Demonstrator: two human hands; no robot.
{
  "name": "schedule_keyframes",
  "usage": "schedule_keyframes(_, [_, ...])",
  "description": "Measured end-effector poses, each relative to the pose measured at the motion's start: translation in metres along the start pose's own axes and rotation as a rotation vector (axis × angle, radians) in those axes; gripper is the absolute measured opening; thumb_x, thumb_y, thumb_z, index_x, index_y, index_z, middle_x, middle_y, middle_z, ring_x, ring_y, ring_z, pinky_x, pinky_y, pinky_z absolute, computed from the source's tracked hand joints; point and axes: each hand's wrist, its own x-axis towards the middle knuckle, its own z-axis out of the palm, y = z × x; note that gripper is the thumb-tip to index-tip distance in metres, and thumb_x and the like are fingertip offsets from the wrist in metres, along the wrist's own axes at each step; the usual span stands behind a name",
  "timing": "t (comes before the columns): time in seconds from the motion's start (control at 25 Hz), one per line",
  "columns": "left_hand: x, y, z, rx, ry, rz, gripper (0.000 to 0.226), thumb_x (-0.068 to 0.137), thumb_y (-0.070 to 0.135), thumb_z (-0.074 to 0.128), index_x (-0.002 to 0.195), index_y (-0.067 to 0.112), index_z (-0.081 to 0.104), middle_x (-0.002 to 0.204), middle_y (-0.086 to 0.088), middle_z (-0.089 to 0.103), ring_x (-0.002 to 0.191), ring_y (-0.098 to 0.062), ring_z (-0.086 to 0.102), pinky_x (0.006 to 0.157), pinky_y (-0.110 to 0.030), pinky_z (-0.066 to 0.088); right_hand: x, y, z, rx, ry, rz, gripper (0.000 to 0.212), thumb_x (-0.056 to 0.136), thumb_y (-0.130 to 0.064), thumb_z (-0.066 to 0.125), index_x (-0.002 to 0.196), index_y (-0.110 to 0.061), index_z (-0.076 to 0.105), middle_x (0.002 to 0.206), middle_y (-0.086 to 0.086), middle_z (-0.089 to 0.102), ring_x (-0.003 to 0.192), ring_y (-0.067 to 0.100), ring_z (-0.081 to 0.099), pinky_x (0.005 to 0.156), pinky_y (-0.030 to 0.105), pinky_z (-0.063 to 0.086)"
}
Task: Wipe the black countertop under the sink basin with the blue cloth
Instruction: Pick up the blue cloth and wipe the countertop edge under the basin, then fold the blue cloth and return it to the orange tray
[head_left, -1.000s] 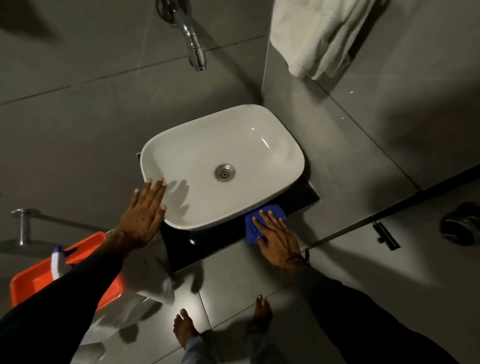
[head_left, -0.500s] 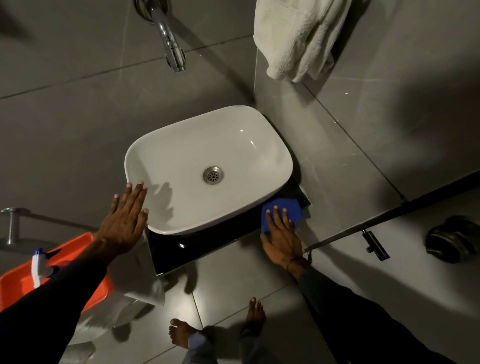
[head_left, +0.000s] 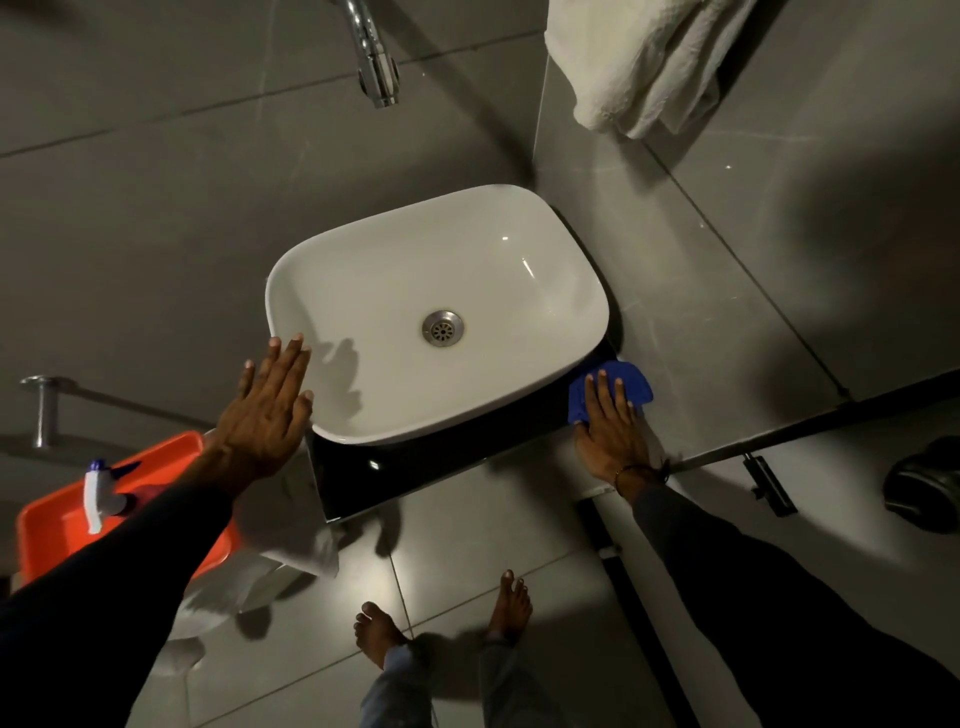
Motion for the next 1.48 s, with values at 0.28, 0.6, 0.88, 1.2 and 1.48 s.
schedule_keyframes(0.28, [-0.003, -0.008, -0.003, -0.006, 0.018, 0.071, 0.065, 0.100, 0.033, 0.023, 0.155, -0.002, 0.029, 0.166, -0.018, 0.023, 0.155, -0.040, 0.018, 0.125, -0.056, 0.021, -0.039, -0.068, 0.036, 0.028, -0.048, -0.037, 0.072, 0.105, -0.025, 0.039, 0.162, -0.013, -0.004, 0.171, 0.006, -0.011, 0.158, 0.029, -0.012, 0.129, 0.049, 0.004])
schedule_keyframes(0.6, [-0.033, -0.027, 0.006, -0.216, -0.057, 0.068, 0.068, 0.104, 0.042, 0.030, 0.162, 0.014, 0.007, 0.172, -0.006, 0.003, 0.160, -0.025, 0.001, 0.130, -0.044, 0.006, -0.116, -0.222, 0.113, -0.036, -0.019, -0.255, 0.083, 0.097, -0.028, 0.046, 0.161, -0.016, -0.006, 0.171, 0.006, -0.011, 0.158, 0.031, -0.011, 0.128, 0.047, 0.004])
schedule_keyframes(0.88, [-0.120, -0.034, 0.043, -0.929, -0.309, -0.566, 0.035, 0.102, 0.035, 0.048, 0.116, 0.007, 0.065, 0.122, -0.024, 0.068, 0.120, -0.041, 0.063, 0.104, -0.049, 0.051, -0.151, -0.313, 0.143, -0.013, -0.086, -0.420, 0.083, 0.095, -0.021, 0.051, 0.162, -0.016, 0.002, 0.172, 0.006, -0.001, 0.159, 0.030, -0.005, 0.130, 0.049, 0.005])
schedule_keyframes(1.2, [-0.133, -0.003, 0.058, -1.346, -0.343, -0.807, 0.011, 0.095, 0.020, 0.065, 0.097, 0.009, 0.067, 0.095, -0.011, 0.074, 0.085, -0.025, 0.072, 0.069, -0.031, 0.061, -0.125, -0.291, 0.109, 0.818, 0.099, 0.481, 0.041, 0.081, -0.035, 0.082, 0.108, -0.009, 0.063, 0.108, 0.011, 0.069, 0.096, 0.026, 0.069, 0.076, 0.034, 0.057])
schedule_keyframes(1.48, [-0.179, -0.032, 0.049, -1.313, -0.248, -1.008, 0.005, 0.093, 0.010, 0.068, 0.092, 0.005, 0.066, 0.077, -0.006, 0.068, 0.068, -0.019, 0.065, 0.050, -0.021, 0.055, -0.138, -0.320, 0.133, 0.950, -0.421, 0.443, 0.024, 0.087, -0.035, 0.076, 0.093, -0.012, 0.069, 0.091, 0.008, 0.070, 0.072, 0.017, 0.062, 0.057, 0.024, 0.046])
